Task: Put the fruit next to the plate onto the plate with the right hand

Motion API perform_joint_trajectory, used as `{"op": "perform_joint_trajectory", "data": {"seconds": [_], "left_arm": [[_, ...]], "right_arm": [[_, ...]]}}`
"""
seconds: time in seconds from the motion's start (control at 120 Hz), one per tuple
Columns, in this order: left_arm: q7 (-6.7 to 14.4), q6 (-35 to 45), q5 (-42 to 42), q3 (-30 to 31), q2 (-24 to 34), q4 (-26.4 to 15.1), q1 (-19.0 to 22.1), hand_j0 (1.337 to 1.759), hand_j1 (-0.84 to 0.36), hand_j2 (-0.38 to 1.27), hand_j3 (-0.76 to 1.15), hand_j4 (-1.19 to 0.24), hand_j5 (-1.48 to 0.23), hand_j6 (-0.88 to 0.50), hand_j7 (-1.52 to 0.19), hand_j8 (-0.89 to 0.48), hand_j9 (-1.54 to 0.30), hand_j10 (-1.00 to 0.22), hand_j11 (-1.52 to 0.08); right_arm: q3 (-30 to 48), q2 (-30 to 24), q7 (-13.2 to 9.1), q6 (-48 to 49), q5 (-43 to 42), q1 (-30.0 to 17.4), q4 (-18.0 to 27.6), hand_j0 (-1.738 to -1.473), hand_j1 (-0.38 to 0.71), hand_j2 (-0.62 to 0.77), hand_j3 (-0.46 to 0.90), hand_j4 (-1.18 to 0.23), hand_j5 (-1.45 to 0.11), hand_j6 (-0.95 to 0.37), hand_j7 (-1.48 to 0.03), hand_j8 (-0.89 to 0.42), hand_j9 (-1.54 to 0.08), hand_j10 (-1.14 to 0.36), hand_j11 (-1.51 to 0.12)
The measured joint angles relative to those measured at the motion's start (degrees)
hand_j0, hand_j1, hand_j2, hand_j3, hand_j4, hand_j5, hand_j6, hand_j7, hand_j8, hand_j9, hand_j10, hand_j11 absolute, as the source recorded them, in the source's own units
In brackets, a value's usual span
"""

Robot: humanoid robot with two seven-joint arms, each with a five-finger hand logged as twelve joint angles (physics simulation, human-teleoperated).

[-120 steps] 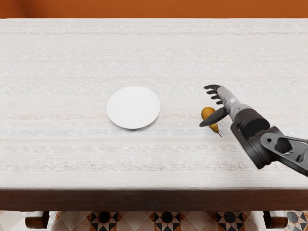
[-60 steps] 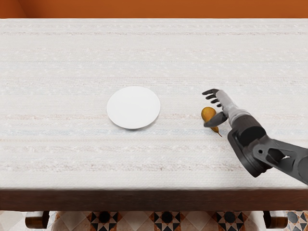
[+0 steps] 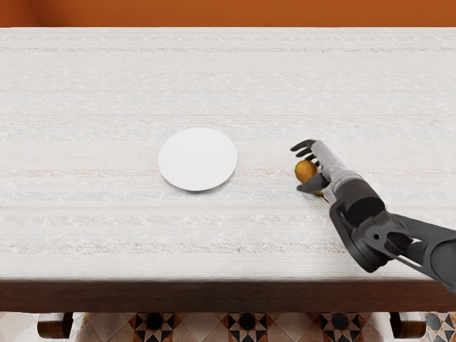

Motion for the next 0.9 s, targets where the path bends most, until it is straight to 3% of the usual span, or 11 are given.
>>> {"op": "perform_joint_trajectory", "data": {"seconds": [0.267, 0.483, 0.9], "left_arm": [[0.0, 0.0, 0.0, 0.0, 0.0, 0.0, 0.0, 1.658, 0.35, 0.0, 0.0, 0.0, 0.0, 0.0, 0.0, 0.0, 0.0, 0.0, 0.0], [0.0, 0.0, 0.0, 0.0, 0.0, 0.0, 0.0, 1.658, 0.35, 0.0, 0.0, 0.0, 0.0, 0.0, 0.0, 0.0, 0.0, 0.0, 0.0], [0.0, 0.0, 0.0, 0.0, 0.0, 0.0, 0.0, 1.658, 0.35, 0.0, 0.0, 0.0, 0.0, 0.0, 0.0, 0.0, 0.0, 0.0, 0.0]], "right_arm": [[0.0, 1.1, 0.0, 0.0, -0.2, 0.0, 0.0, -1.658, 0.22, -0.09, 0.0, -0.48, -0.62, -0.48, -0.62, -0.47, -0.62, -0.47, -0.62], [0.0, 1.0, 0.0, 0.1, -0.4, -0.3, 0.0, -1.658, 0.25, -0.08, 0.0, -0.5, -0.65, -0.5, -0.65, -0.46, -0.65, -0.47, -0.65], [0.3, 1.2, 0.0, 0.0, -0.2, 0.5, 0.3, -1.657, 0.25, 0.06, 0.0, -0.55, -0.71, -0.55, -0.71, -0.49, -0.71, -0.49, -0.71]]}}
